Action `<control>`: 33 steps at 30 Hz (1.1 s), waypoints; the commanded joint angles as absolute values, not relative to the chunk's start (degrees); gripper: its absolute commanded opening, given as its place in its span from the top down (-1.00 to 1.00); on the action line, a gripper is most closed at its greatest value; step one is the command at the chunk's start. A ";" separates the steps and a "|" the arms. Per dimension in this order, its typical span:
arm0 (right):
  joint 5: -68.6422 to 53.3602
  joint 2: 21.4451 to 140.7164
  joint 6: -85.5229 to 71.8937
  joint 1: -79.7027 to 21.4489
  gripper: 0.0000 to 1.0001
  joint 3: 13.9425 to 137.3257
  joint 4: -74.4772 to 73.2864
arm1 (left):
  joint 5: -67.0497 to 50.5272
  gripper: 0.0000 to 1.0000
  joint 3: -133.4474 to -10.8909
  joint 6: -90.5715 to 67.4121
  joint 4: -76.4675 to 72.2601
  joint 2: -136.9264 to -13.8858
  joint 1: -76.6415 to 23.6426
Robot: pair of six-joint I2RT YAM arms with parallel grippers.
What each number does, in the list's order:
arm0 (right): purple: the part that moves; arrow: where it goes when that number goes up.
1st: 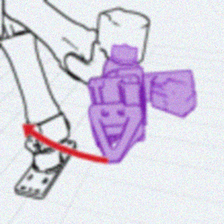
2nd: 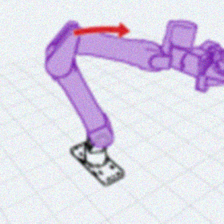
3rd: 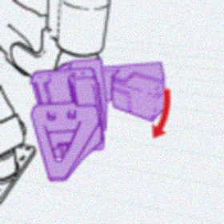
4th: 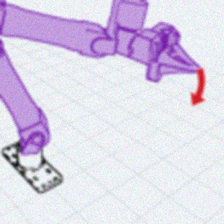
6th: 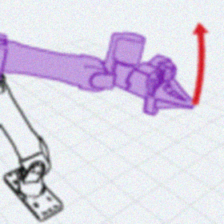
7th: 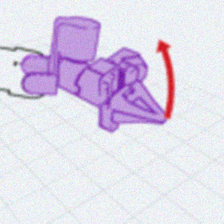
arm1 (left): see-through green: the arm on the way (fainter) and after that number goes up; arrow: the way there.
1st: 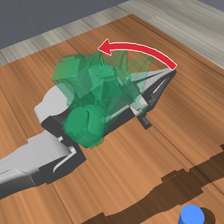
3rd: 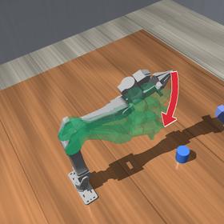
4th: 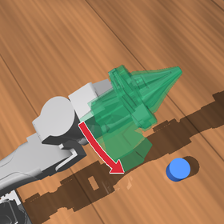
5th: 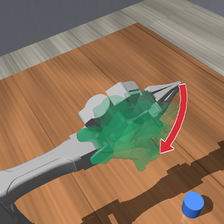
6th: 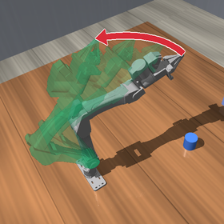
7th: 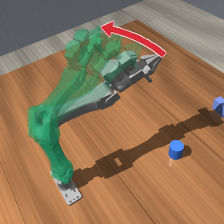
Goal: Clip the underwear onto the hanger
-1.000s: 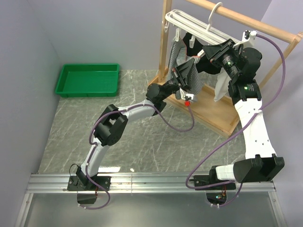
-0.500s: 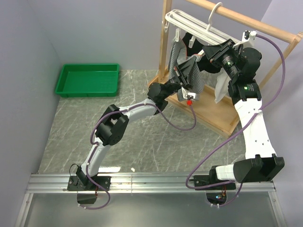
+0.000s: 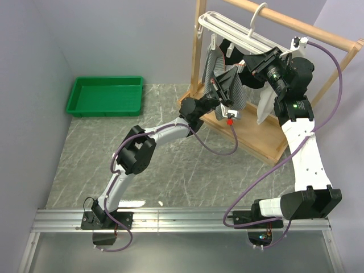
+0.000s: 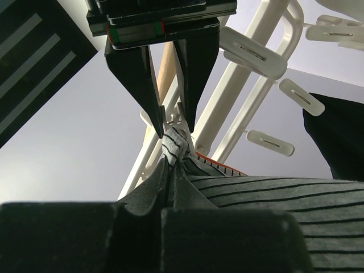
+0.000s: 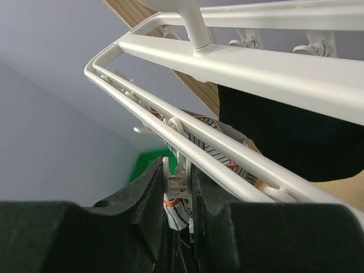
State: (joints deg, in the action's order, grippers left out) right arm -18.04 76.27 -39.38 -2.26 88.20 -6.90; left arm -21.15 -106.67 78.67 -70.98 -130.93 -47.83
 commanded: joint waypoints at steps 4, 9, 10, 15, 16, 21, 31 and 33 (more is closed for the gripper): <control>-24.17 76.64 -39.55 -3.87 0.96 89.65 -12.04 | -21.27 0.99 -110.13 79.45 -70.67 -131.31 -48.16; -24.78 76.91 -39.55 -3.87 0.67 90.00 -11.87 | -21.44 0.99 -110.83 79.54 -70.49 -131.66 -48.08; -24.96 76.99 -39.55 -3.87 0.63 90.09 -11.69 | -21.45 0.99 -111.00 79.63 -70.49 -131.75 -48.16; -25.31 77.08 -39.64 -3.78 0.46 90.35 -11.43 | -21.27 0.99 -111.71 79.63 -70.05 -132.19 -48.08; -25.40 77.17 -39.73 -3.87 0.43 90.35 -11.43 | -21.27 0.99 -111.88 79.54 -69.96 -132.36 -48.08; -25.75 77.25 -39.73 -3.87 0.29 90.44 -11.25 | -21.44 0.99 -112.76 79.54 -69.52 -132.71 -47.99; -26.46 77.52 -39.64 -3.87 0.10 91.05 -11.42 | -21.97 0.99 -115.66 79.28 -67.59 -134.21 -47.72; -26.54 77.61 -39.55 -3.87 0.09 91.32 -11.34 | -22.15 0.99 -116.28 79.54 -67.06 -134.47 -47.46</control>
